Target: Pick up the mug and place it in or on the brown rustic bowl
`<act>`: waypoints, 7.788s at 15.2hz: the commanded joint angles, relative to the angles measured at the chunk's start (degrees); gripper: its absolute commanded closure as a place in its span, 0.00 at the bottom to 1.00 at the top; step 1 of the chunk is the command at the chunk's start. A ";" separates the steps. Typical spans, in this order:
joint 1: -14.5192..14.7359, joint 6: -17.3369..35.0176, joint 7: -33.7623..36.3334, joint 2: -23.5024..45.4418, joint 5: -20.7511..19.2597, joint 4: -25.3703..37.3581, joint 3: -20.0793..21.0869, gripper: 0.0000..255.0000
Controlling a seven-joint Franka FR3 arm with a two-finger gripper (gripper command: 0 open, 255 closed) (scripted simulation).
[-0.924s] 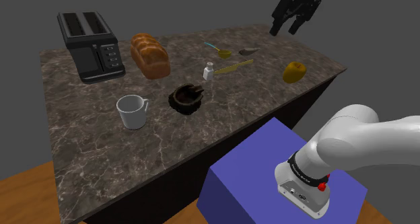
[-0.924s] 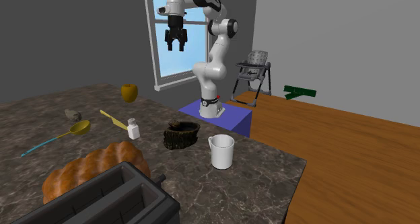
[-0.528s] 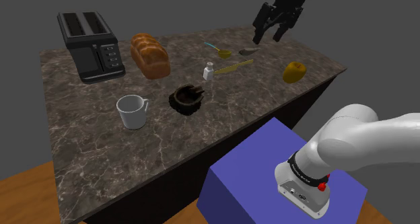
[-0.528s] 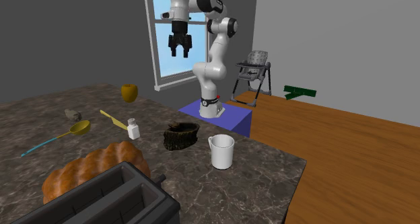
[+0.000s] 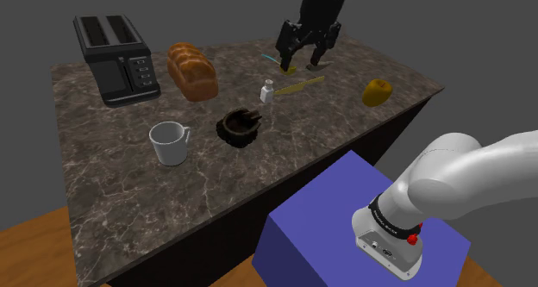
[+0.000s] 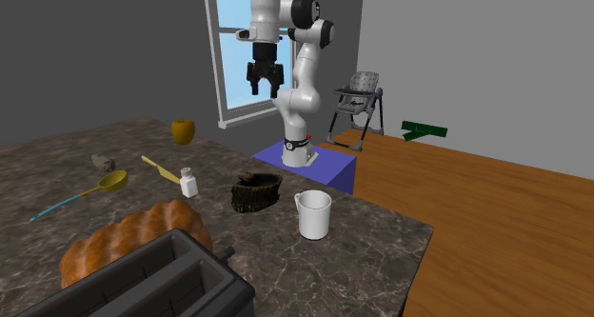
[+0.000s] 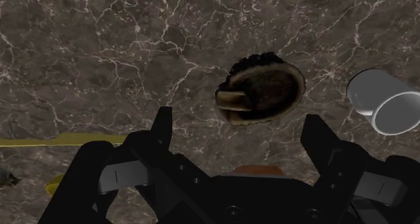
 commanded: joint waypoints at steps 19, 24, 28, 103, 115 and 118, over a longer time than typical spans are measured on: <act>3.72 12.04 27.17 39.87 -12.47 21.40 18.23 0.00; 8.45 10.70 33.64 52.39 -19.19 31.97 18.54 0.00; 13.49 8.25 37.09 62.52 -23.53 42.45 17.45 0.00; -4.15 3.24 12.43 33.75 -9.16 23.72 13.00 1.00; -4.02 12.18 13.53 35.36 -10.12 16.19 13.04 1.00; -3.98 14.37 13.92 36.06 -10.53 14.60 13.05 1.00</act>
